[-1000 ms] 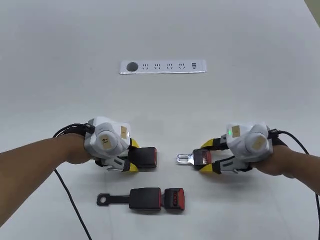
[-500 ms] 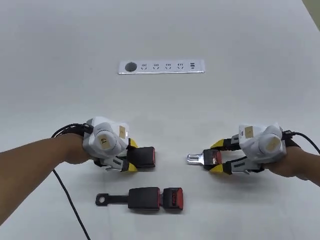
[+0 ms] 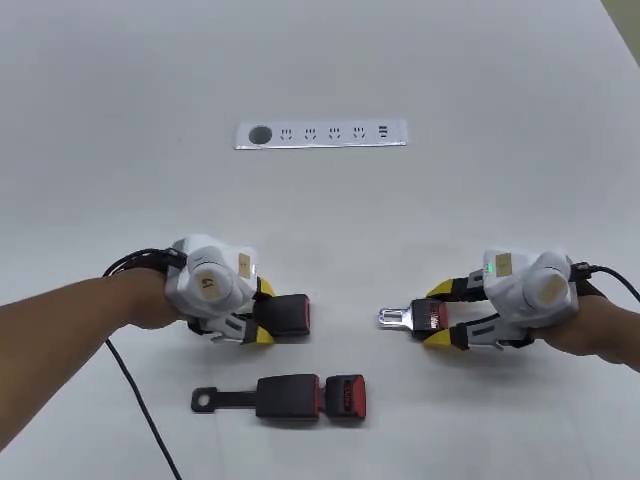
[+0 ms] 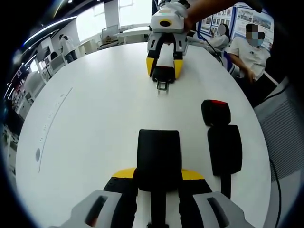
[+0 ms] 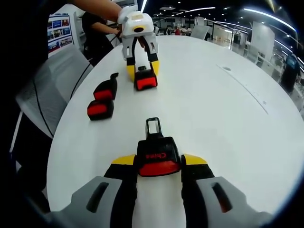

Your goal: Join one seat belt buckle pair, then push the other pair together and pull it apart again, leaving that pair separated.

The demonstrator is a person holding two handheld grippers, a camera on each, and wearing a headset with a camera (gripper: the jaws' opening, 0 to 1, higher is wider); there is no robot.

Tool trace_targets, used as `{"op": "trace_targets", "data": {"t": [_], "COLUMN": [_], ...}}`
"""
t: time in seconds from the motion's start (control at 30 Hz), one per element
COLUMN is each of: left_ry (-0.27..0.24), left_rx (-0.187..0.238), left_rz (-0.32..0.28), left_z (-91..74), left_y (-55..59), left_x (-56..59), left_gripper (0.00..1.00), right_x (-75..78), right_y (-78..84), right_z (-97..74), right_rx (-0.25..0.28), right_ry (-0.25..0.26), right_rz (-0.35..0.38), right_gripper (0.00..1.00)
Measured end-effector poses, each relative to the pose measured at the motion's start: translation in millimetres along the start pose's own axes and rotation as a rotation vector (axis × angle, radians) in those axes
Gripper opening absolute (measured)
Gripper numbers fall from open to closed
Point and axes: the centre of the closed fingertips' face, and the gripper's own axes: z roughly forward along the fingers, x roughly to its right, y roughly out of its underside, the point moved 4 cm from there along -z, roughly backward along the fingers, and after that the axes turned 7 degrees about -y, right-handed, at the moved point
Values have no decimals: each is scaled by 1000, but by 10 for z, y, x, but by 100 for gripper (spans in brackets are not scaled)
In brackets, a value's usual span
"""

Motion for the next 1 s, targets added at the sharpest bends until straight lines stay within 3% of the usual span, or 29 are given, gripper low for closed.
{"op": "trace_targets", "data": {"t": [0.13,0.23,0.33,0.43,0.47,0.6,0.7,0.83,0.9,1.0], "left_ry": [-4,-20,9,-4,-31,-65,-116,-164,-193,-232], "left_rx": [-17,-25,-17,-11,-6,54,56,114,120,148], "left_rz": [-9,-11,-69,-89,-146,-270,-307,-389,-396,-471], "left_z": [1,-6,-15,-61,-83,-156,-185,-253,-282,-343], "left_y": [-13,-9,-14,-38,-58,-120,-80,-30,-28,-56], "left_x": [6,15,103,142,134,118,88,11,2,22], "left_gripper": [34,37,54,61,62,72,80,87,88,93], "right_x": [7,27,58,77,86,66,77,73,60,-13], "right_y": [21,18,6,-9,-6,-31,-11,-73,-69,-81], "right_z": [-2,0,-15,-39,-52,-99,-130,-198,-240,-274], "right_rx": [-6,12,46,75,82,138,139,230,242,238], "right_ry": [24,65,100,155,180,231,279,375,429,487], "right_rz": [28,54,76,105,125,173,200,302,319,341], "right_gripper": [35,49,52,60,62,62,66,68,72,77]}}
